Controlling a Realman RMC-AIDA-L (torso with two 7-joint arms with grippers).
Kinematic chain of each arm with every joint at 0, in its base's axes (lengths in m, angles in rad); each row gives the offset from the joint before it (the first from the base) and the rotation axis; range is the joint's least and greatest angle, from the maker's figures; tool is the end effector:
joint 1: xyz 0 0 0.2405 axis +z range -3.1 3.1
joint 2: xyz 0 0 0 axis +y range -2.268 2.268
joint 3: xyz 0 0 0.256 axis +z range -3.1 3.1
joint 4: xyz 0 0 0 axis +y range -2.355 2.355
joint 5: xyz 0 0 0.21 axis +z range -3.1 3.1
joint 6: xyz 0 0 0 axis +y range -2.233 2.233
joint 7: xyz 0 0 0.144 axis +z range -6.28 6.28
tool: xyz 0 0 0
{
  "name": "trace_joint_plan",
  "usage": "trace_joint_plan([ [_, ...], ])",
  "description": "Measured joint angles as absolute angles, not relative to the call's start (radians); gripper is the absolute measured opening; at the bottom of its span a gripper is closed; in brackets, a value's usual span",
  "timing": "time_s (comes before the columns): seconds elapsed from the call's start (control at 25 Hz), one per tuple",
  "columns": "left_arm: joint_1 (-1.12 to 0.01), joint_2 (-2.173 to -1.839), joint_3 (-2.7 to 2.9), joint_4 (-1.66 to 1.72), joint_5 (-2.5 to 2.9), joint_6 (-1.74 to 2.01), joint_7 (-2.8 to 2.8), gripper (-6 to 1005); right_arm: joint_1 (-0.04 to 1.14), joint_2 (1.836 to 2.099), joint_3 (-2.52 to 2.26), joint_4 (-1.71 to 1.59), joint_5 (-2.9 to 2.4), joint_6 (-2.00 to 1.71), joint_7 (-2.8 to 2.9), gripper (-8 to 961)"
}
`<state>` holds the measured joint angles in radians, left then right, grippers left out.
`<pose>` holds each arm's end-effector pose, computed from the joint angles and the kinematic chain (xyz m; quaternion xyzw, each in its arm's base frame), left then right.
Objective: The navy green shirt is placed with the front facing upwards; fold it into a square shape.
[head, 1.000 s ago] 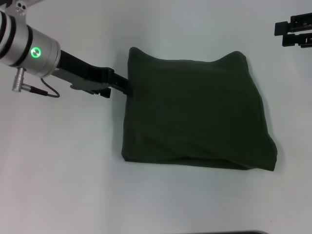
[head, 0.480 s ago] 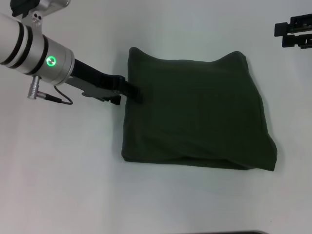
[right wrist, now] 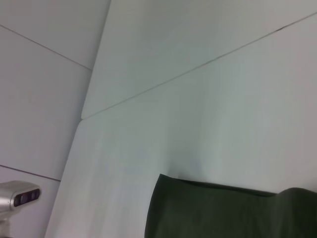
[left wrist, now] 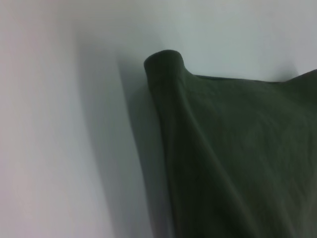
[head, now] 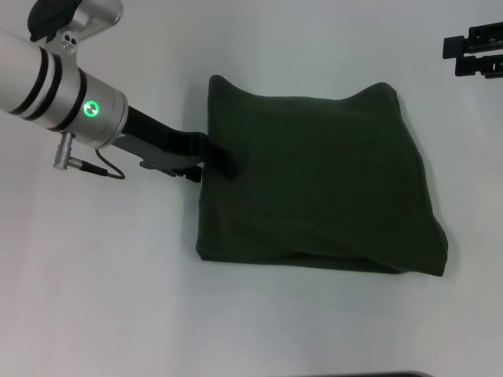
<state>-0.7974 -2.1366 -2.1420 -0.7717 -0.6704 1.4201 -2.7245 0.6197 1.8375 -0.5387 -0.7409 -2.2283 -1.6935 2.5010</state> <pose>-0.2001 0.3716 -0.0530 -0.7983 -0.5977 0.0324 0.0662 0.2825 0.3620 0.1183 -0.7439 0.6344 0.1895 0.0904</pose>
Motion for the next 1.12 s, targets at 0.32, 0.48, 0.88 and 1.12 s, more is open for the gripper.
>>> trace_joint_plan([
  [0.32, -0.809, -2.139, -2.143, -0.764, -0.679, 1.421, -2.724, 630, 0.620, 1.837, -0.536, -0.741, -2.227, -1.695, 2.502, 597],
  [0.48, -0.814, -2.141, -2.143, -0.762, -0.680, 1.416, -2.728, 620, 0.620, 1.837, -0.536, -0.741, -2.227, -1.695, 2.503, 596],
  [0.88, -0.828, -2.147, -2.136, -0.746, -0.679, 1.411, -2.732, 594, 0.620, 1.837, -0.537, -0.741, -2.226, -1.695, 2.502, 596],
  [1.12, -0.857, -2.140, -2.132, -0.693, -0.671, 1.408, -2.729, 578, 0.617, 1.837, -0.535, -0.741, -2.226, -1.695, 2.502, 597],
])
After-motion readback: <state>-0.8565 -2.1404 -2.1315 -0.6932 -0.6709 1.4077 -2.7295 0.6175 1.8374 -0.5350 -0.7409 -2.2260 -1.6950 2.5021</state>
